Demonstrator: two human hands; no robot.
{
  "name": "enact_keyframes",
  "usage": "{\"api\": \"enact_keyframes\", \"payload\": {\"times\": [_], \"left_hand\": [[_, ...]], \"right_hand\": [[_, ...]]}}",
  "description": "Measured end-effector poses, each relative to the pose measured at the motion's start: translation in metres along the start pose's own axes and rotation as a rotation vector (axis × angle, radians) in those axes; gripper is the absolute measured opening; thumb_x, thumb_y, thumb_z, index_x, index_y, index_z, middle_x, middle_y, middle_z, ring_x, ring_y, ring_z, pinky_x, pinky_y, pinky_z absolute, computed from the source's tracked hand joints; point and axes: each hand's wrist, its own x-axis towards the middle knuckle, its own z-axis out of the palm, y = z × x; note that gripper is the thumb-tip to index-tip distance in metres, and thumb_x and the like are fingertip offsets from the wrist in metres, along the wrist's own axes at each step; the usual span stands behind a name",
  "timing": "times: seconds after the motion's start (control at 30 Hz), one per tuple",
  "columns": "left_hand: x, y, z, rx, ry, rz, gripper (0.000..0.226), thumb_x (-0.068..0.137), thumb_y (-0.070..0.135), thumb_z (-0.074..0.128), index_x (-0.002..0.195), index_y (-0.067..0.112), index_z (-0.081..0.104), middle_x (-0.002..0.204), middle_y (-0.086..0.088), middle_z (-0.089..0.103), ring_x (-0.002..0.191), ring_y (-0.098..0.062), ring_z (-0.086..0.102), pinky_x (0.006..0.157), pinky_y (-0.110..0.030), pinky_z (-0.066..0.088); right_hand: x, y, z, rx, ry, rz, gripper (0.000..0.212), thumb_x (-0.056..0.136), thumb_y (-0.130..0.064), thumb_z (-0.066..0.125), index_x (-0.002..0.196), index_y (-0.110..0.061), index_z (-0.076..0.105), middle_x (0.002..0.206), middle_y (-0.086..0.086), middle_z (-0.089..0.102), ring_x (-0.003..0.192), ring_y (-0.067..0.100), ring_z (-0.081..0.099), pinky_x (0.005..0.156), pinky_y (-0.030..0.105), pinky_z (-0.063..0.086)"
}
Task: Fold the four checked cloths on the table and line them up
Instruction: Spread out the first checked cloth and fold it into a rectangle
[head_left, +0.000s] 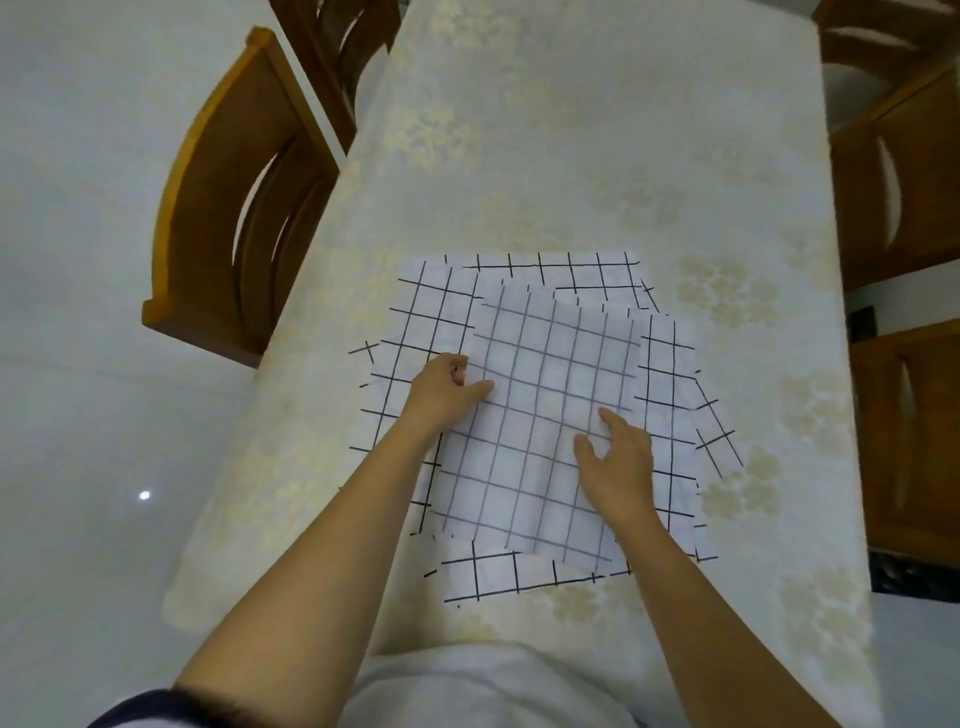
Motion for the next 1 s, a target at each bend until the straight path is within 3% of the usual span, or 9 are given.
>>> {"api": "enact_keyframes", "payload": {"times": [0.33, 0.5, 0.53, 0.57, 0.6, 0.7, 0.83, 0.93, 1.0], "left_hand": [[0.002, 0.003, 0.006, 0.112, -0.004, -0.034, 0.067, 0.087, 0.042, 0.075, 0.137, 0.002, 0.056, 0.133, -0.018, 0.061, 0.123, -0.034, 0.058, 0.104, -0.045, 0.049], [-0.002, -0.003, 0.009, 0.117, -0.012, -0.002, 0.036, 0.091, 0.036, 0.072, 0.073, 0.013, 0.052, 0.066, -0.006, 0.042, 0.075, -0.025, 0.051, 0.060, -0.029, 0.038], [-0.002, -0.004, 0.010, 0.091, -0.008, -0.009, 0.034, 0.093, 0.036, 0.069, 0.076, 0.010, 0.055, 0.068, -0.011, 0.045, 0.080, -0.027, 0.055, 0.063, -0.030, 0.041], [-0.007, 0.000, 0.010, 0.057, 0.001, -0.008, 0.032, 0.096, 0.036, 0.066, 0.080, 0.009, 0.058, 0.074, -0.012, 0.050, 0.125, -0.043, 0.047, 0.068, -0.028, 0.044], [-0.008, 0.001, 0.013, 0.025, 0.004, -0.020, 0.027, 0.098, 0.036, 0.063, 0.086, 0.012, 0.060, 0.084, -0.006, 0.056, 0.098, -0.014, 0.031, 0.073, -0.025, 0.044], [-0.014, 0.003, 0.019, -0.017, 0.057, -0.065, 0.050, 0.099, 0.037, 0.060, 0.136, 0.003, 0.054, 0.139, -0.011, 0.056, 0.134, -0.030, 0.048, 0.104, -0.036, 0.042], [-0.029, 0.004, 0.025, -0.032, 0.261, 0.092, 0.046, 0.097, 0.024, 0.065, 0.138, 0.012, 0.048, 0.121, -0.003, 0.056, 0.112, -0.023, 0.056, 0.097, -0.038, 0.049], [-0.038, 0.006, 0.038, 0.383, 0.462, 0.444, 0.059, 0.095, 0.018, 0.067, 0.147, 0.019, 0.041, 0.139, -0.005, 0.052, 0.124, -0.022, 0.050, 0.107, -0.043, 0.040], [-0.037, 0.023, 0.057, 0.714, 0.293, 0.731, 0.060, 0.095, 0.013, 0.062, 0.149, 0.026, 0.040, 0.152, -0.002, 0.044, 0.140, -0.028, 0.039, 0.118, -0.048, 0.028]], "right_hand": [[0.032, 0.022, -0.004, 0.081, 0.069, 0.229, 0.067, 0.089, -0.039, 0.070, 0.142, -0.011, 0.042, 0.137, 0.014, 0.048, 0.105, 0.021, 0.055, 0.092, 0.036, 0.050], [0.045, 0.017, -0.013, 0.108, 0.061, 0.313, 0.056, 0.091, -0.041, 0.068, 0.132, -0.006, 0.051, 0.128, 0.015, 0.059, 0.102, 0.025, 0.057, 0.080, 0.027, 0.042], [0.046, 0.017, -0.016, 0.101, 0.053, 0.322, 0.056, 0.092, -0.041, 0.067, 0.131, -0.003, 0.054, 0.129, 0.016, 0.060, 0.108, 0.029, 0.059, 0.082, 0.027, 0.042], [0.048, 0.018, -0.017, 0.103, 0.036, 0.326, 0.054, 0.093, -0.039, 0.066, 0.129, 0.000, 0.058, 0.126, 0.017, 0.063, 0.113, 0.032, 0.060, 0.084, 0.028, 0.043], [0.050, 0.020, -0.018, 0.120, 0.016, 0.324, 0.049, 0.093, -0.038, 0.066, 0.121, 0.002, 0.063, 0.117, 0.017, 0.066, 0.110, 0.033, 0.061, 0.085, 0.031, 0.046], [0.049, 0.022, -0.018, 0.170, -0.007, 0.285, 0.031, 0.091, -0.038, 0.069, 0.086, -0.008, 0.060, 0.076, 0.008, 0.058, 0.080, 0.026, 0.058, 0.069, 0.030, 0.047], [0.037, 0.020, -0.022, 0.256, 0.004, 0.267, 0.028, 0.094, -0.027, 0.066, 0.112, -0.007, 0.060, 0.092, 0.013, 0.061, 0.090, 0.027, 0.060, 0.072, 0.027, 0.049], [0.029, 0.027, -0.020, 0.280, 0.027, 0.256, 0.034, 0.097, -0.023, 0.061, 0.108, 0.009, 0.061, 0.098, 0.033, 0.059, 0.084, 0.033, 0.058, 0.082, 0.041, 0.052], [0.024, 0.026, -0.016, 0.276, 0.046, 0.220, 0.028, 0.098, -0.024, 0.058, 0.088, 0.002, 0.060, 0.075, 0.028, 0.050, 0.067, 0.034, 0.051, 0.064, 0.038, 0.048]]}}
